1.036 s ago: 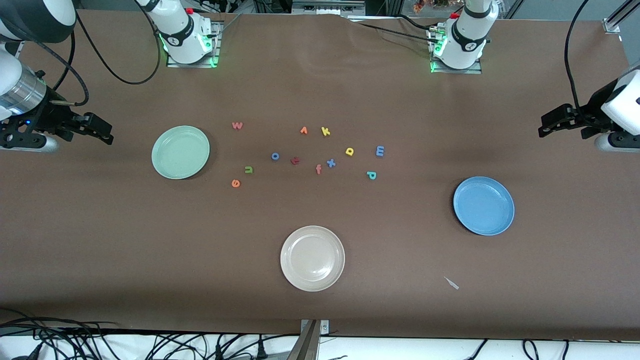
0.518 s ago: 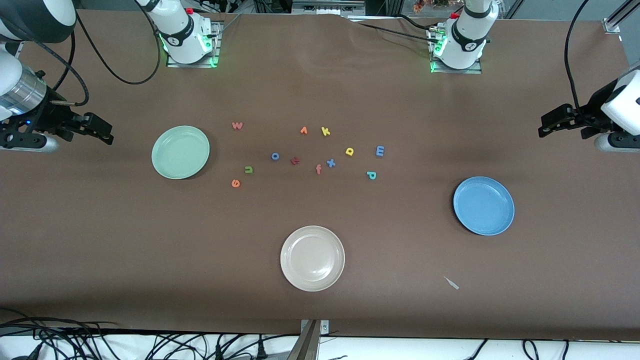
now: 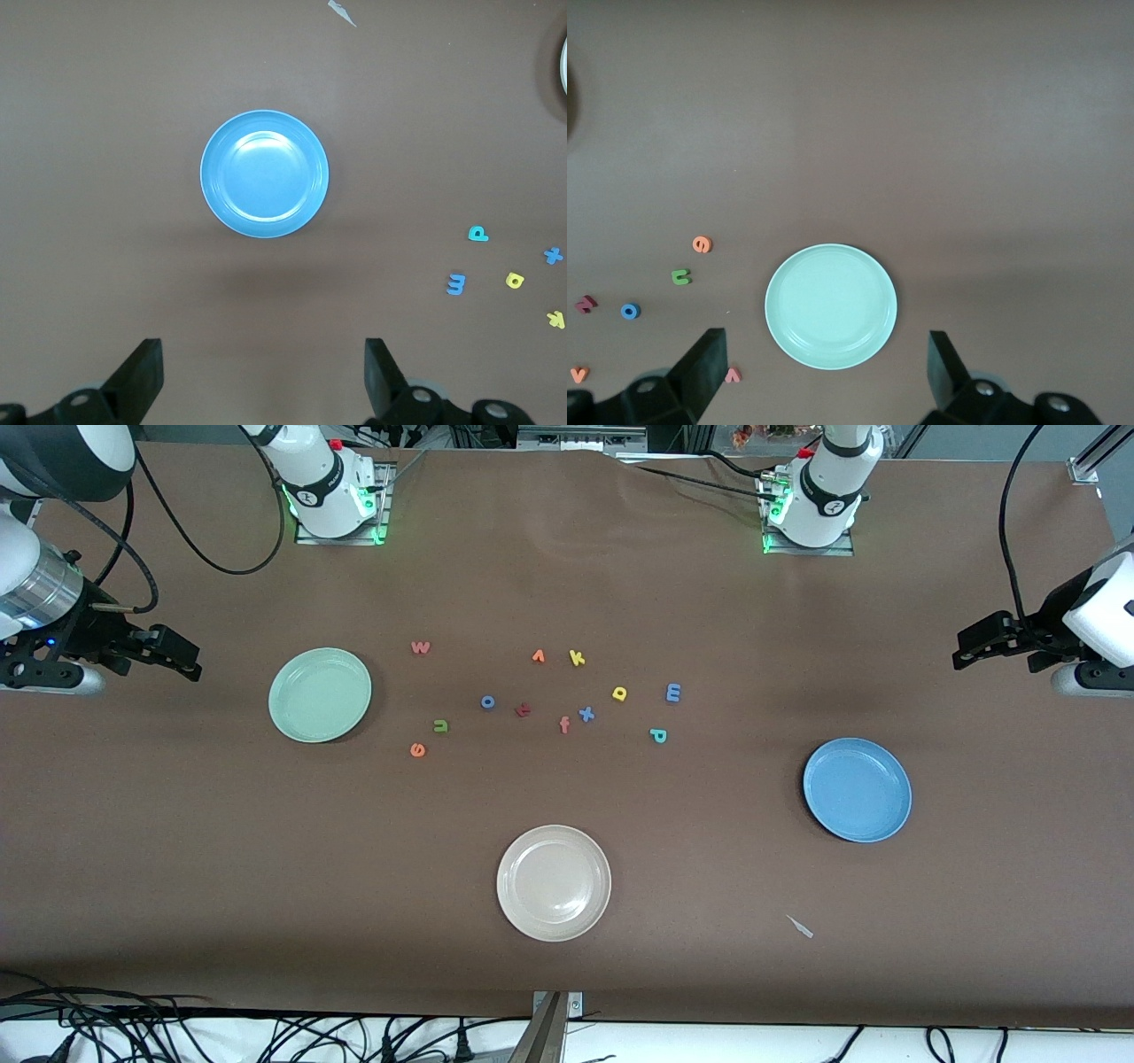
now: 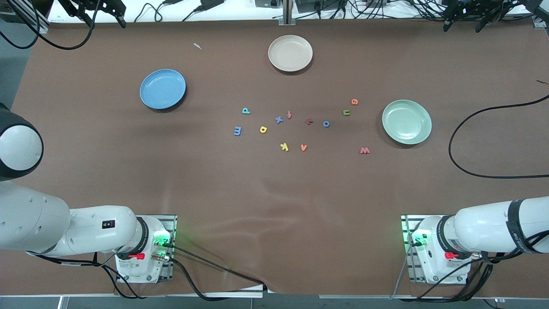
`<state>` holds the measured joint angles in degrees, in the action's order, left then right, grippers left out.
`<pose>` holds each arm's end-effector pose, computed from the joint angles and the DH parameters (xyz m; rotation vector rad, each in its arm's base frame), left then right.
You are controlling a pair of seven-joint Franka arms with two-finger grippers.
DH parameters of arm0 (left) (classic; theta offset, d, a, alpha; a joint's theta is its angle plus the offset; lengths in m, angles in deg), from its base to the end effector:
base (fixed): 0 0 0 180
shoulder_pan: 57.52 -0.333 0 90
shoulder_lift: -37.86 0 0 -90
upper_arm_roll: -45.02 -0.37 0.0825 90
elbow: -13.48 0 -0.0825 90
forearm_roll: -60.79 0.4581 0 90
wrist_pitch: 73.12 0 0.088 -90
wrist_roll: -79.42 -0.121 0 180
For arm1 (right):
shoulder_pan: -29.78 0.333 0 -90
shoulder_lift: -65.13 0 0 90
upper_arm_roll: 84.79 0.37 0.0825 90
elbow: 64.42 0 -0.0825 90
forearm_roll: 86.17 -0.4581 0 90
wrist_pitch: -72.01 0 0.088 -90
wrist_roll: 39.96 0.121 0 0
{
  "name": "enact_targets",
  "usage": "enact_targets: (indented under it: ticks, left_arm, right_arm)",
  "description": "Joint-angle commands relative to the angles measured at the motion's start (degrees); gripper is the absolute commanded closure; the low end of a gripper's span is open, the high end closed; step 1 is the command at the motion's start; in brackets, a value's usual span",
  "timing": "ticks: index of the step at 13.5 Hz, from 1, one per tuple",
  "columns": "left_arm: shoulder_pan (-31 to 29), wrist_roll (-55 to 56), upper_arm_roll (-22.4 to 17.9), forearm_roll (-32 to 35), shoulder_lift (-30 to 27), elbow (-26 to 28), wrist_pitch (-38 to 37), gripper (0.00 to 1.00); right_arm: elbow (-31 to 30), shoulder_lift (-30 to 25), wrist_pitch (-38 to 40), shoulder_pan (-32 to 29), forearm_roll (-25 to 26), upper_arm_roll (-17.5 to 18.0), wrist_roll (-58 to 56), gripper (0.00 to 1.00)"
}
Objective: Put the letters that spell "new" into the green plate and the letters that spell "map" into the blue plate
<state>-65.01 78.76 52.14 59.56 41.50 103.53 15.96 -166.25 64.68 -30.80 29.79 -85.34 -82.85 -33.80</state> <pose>0.6461 0.0040 0.6225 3.1091 -0.0072 -0.1240 0.6356 0.0203 0.5754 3.1268 -0.1102 0.0405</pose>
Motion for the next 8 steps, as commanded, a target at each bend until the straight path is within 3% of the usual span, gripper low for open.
enact_targets:
  ticks: [1, 8]
  left_arm:
    - [-0.16, -0.57, 0.35, 1.93, -0.21, 0.22, 0.74, 0.00]
    - [-0.07, -0.39, 0.35, 1.93, 0.23, -0.14, 0.39, 0.00]
  right_arm:
    - [-0.74, -0.70, 0.16, 0.25, -0.30, -0.18, 0.43, 0.00]
    - [-0.74, -0.78, 0.24, 0.25, -0.30, -0.18, 0.43, 0.00]
